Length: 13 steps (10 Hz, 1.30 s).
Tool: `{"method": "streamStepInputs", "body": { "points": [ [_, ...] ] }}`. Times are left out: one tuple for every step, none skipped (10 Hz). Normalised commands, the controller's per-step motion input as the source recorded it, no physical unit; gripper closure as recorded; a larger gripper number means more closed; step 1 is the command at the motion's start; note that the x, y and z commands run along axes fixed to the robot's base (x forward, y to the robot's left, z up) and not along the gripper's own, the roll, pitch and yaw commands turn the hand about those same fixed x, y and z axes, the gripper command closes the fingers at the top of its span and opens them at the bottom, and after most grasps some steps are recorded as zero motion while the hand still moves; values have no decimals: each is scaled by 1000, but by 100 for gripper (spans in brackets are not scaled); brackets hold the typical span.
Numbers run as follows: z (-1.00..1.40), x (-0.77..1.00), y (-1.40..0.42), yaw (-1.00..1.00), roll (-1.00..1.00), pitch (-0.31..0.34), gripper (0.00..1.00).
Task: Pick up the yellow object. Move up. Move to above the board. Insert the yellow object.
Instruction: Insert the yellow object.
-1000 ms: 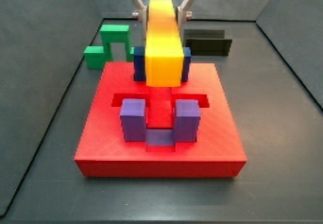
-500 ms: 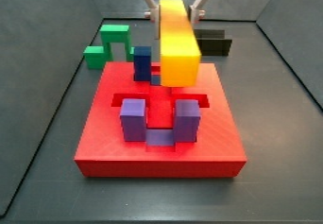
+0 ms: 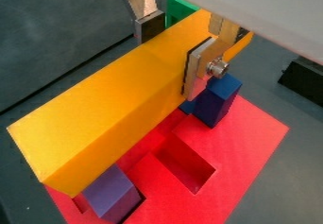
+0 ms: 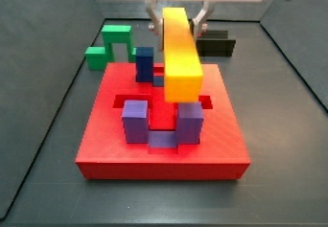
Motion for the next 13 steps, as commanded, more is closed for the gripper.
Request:
{"method": "streamStepInputs", "body": {
  "points": [
    [0, -174, -169, 0, 187, 3, 100],
    [0, -191, -194, 0, 190, 1, 100],
    [-17, -217, -163, -20, 161, 0, 100],
    [-83, -160, -94, -20, 84, 0, 100],
    [-171, -43, -34, -9, 114, 0, 100],
    [-249, 0, 0, 0, 139, 21, 100],
    [-240, 43, 0, 0, 143, 44, 100],
    [-220, 151, 0, 0, 181, 83, 100],
    [-229, 40, 0, 0, 176, 84, 100],
    [-149, 0, 0, 0, 113, 53, 100],
    [-109, 3, 0, 0, 114, 50, 100],
    [-20, 180, -46, 54, 151, 83, 100],
    [-6, 123, -71, 0, 164, 83, 100]
  ]
}}
